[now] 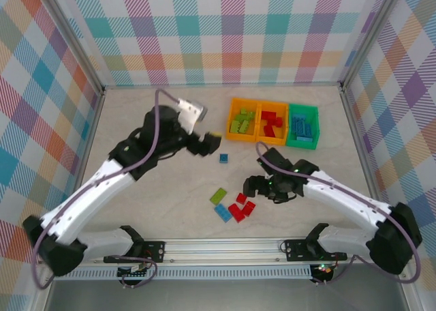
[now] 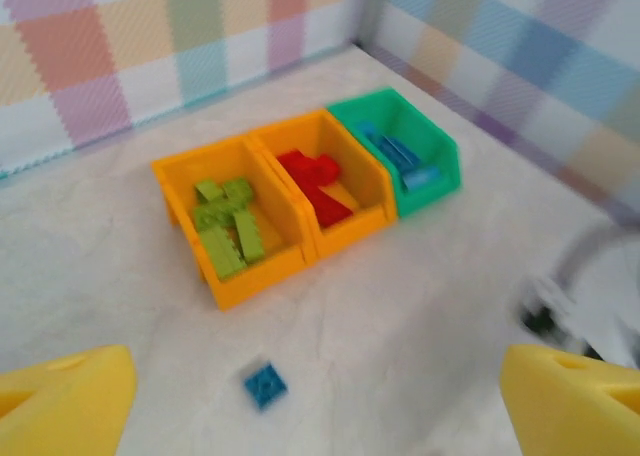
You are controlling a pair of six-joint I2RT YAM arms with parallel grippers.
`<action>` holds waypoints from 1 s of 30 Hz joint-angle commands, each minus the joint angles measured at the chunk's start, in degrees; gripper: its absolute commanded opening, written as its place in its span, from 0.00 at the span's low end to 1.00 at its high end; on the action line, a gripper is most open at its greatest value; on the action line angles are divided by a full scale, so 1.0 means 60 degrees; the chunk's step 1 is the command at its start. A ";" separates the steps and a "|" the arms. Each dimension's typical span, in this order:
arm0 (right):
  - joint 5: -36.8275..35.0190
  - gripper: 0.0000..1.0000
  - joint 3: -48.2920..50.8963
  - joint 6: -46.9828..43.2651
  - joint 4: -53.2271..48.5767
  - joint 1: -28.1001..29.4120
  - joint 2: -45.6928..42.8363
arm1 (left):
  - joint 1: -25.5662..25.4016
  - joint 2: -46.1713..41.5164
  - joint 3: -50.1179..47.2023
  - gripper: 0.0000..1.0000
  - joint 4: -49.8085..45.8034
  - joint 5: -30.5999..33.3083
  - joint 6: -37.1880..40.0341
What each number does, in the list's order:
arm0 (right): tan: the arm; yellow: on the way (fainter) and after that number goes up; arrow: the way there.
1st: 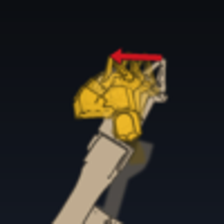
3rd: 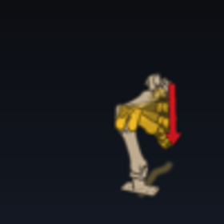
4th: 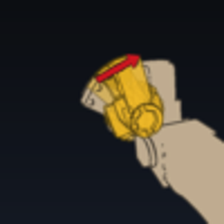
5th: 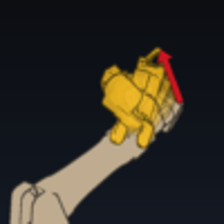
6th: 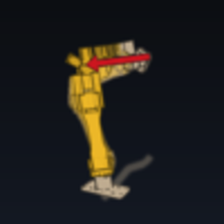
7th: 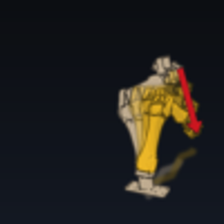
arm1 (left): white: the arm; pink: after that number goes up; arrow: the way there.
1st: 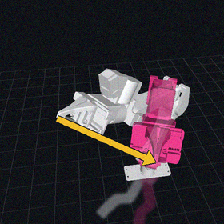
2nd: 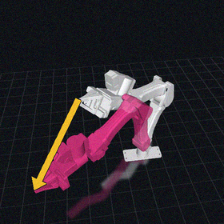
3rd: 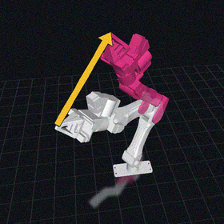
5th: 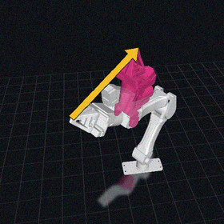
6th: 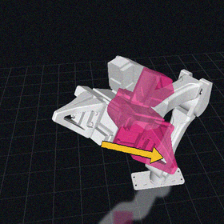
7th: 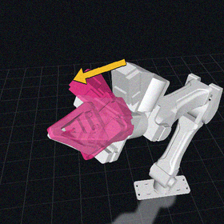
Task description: Sort the legos into containers by color
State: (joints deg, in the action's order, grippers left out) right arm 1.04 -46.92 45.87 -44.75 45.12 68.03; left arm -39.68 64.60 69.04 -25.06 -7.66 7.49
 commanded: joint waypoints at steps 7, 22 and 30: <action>-0.0502 0.83 -0.0152 0.3164 0.1422 0.1310 0.2358 | -0.0203 -0.2890 -0.2887 1.00 -0.3348 -0.3883 0.7491; -0.0520 0.59 0.0277 0.4112 0.1318 0.1560 0.2908 | -0.0213 -0.2339 -0.4195 1.00 -0.2081 -0.5125 0.9182; -0.0531 0.48 0.0681 0.4278 0.1453 0.1716 0.3032 | -0.0213 -0.2371 -0.4564 1.00 -0.1626 -0.5081 0.9153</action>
State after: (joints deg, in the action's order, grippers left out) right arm -2.37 -44.03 70.02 -35.81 55.13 85.58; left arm -40.47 50.52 42.11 -36.97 -36.18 61.01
